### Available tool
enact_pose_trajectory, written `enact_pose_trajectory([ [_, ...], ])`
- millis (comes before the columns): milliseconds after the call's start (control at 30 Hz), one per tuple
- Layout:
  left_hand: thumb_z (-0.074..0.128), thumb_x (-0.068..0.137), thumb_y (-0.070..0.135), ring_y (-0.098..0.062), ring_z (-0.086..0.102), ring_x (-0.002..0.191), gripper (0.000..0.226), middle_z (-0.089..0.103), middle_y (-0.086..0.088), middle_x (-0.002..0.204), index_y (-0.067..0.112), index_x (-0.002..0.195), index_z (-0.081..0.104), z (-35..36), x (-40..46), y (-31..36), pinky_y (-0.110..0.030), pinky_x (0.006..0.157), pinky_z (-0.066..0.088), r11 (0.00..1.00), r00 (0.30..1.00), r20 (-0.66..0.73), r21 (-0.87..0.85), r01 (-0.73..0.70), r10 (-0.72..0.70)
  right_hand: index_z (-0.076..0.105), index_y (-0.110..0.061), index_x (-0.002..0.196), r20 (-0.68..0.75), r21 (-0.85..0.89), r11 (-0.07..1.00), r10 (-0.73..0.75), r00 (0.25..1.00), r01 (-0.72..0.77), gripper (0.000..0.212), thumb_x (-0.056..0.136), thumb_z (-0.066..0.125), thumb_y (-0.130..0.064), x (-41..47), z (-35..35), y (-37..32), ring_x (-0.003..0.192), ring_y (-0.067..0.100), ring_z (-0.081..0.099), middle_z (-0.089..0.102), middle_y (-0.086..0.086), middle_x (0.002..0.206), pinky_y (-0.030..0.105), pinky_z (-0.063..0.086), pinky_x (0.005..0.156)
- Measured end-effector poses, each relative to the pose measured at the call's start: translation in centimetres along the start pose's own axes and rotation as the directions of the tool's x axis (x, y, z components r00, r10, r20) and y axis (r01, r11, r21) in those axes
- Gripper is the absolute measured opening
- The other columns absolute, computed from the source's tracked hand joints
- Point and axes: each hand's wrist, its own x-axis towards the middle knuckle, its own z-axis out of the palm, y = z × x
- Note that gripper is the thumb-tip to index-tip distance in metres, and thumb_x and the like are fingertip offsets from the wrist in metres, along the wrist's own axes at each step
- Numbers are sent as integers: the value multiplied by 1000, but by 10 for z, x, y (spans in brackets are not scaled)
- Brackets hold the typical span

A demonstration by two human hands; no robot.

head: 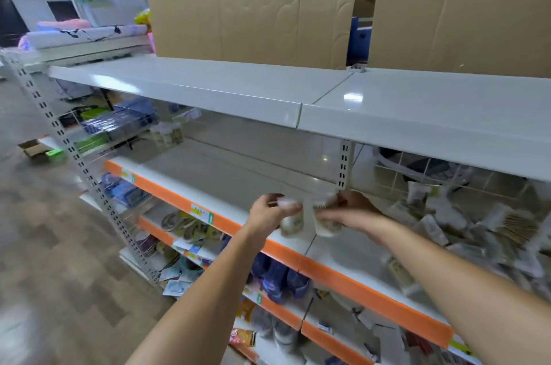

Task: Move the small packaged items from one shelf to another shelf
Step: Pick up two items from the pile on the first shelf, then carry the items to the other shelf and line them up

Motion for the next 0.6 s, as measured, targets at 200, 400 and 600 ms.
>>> enact_pose_trajectory([
  [200,87,73,19,-25,68,105,60,67,-9,117,9,123,55,-61,16,-1,-50,96,53,1000,994,-107,-25,-15,12,70,-16,89,35,29,1000,0,999,-1,36,66,91,-33,33,55,-33,58,1,67,74,-5,75,13,49,50],
  [400,86,75,20,-5,69,81,44,68,7,94,18,107,57,-128,30,1,-21,68,56,998,988,-140,20,-61,63,67,-11,89,74,-10,1000,-21,997,22,37,67,90,-33,63,109,-65,69,12,68,73,0,78,21,50,58],
  [600,87,74,27,-14,66,97,53,65,-1,110,18,116,55,-193,36,2,-24,69,51,996,976,-207,61,-58,69,67,-12,89,104,-28,996,-76,992,79,38,67,90,-33,93,168,-96,67,9,65,71,-3,78,18,45,53],
])
